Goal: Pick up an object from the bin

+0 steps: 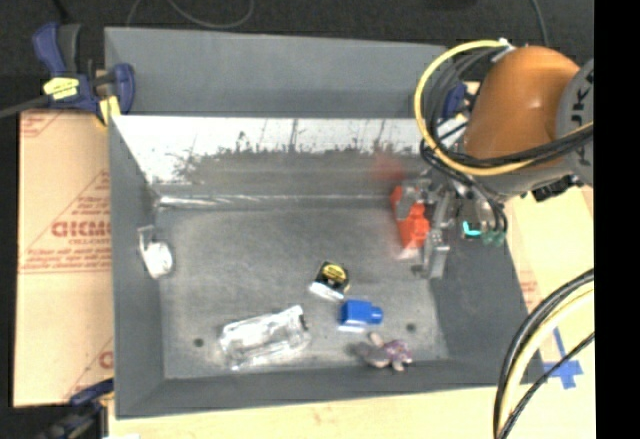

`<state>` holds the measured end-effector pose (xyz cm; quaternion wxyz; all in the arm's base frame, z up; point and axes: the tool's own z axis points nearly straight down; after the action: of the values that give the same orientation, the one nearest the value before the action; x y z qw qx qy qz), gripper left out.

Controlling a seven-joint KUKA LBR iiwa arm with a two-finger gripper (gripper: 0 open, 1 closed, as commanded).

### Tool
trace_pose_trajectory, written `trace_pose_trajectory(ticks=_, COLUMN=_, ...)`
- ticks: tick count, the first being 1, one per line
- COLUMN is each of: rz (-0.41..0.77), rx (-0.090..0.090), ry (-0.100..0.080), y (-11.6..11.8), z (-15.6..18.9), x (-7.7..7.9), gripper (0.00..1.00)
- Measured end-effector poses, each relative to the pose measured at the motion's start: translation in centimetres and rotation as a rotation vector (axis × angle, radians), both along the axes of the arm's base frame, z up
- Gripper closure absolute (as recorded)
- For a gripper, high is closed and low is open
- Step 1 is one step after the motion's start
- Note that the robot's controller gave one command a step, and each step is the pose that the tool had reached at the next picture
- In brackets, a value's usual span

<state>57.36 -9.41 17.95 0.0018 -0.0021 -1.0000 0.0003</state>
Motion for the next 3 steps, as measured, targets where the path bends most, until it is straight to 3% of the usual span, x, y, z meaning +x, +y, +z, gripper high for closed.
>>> trace_pose_trajectory(ticks=1, rz=-0.3, rx=0.001, ry=-0.002, y=3.6, z=-11.0, x=-3.8, gripper=0.0)
trace_pose_trajectory(ticks=2, rz=-0.177, rx=0.001, ry=-0.011, y=8.4, z=-7.8, x=-3.1, gripper=0.0)
trace_pose_trajectory(ticks=3, rz=-0.353, rx=-0.001, ry=-0.005, y=5.1, z=-7.3, x=-4.9, gripper=0.0)
